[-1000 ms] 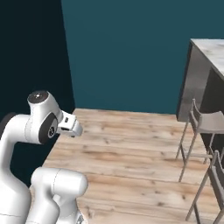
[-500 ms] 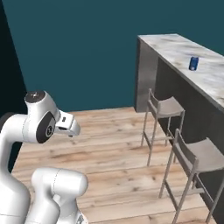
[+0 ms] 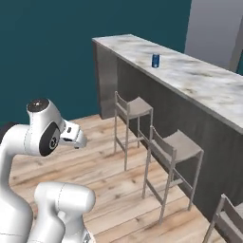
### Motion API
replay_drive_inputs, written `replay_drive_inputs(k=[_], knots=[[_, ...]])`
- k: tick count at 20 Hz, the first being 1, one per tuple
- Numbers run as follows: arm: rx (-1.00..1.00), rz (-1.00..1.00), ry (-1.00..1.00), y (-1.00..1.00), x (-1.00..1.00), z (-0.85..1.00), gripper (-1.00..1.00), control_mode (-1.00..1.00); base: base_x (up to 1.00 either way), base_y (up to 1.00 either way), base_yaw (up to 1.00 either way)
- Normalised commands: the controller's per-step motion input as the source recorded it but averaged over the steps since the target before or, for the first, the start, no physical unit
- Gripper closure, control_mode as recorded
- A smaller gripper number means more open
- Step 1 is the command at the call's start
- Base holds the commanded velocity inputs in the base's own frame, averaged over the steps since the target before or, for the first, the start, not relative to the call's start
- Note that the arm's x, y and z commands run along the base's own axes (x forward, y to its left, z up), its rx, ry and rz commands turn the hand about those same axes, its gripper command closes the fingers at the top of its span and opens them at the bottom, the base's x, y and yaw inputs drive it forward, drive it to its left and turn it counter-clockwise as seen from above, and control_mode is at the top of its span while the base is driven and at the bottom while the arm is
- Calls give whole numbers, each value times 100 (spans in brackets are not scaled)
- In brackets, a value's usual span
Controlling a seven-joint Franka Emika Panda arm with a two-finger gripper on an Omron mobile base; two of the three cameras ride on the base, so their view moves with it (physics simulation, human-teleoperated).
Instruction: Four empty soda cans are scattered around the kitchen. Gather all the cans and cluster them next to the stove for recycling.
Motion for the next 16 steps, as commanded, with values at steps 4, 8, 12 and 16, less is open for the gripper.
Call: replay_drive_inputs(k=[4, 8, 12, 16], knots=[[0, 0, 0, 0, 0, 0, -100, 100, 0, 6, -50], [0, 0, 0, 0, 0, 0, -100, 100, 0, 5, -50], [0, 0, 0, 0, 0, 0, -100, 100, 7, 17, -47], [0, 0, 0, 0, 0, 0, -100, 100, 18, 34, -39]])
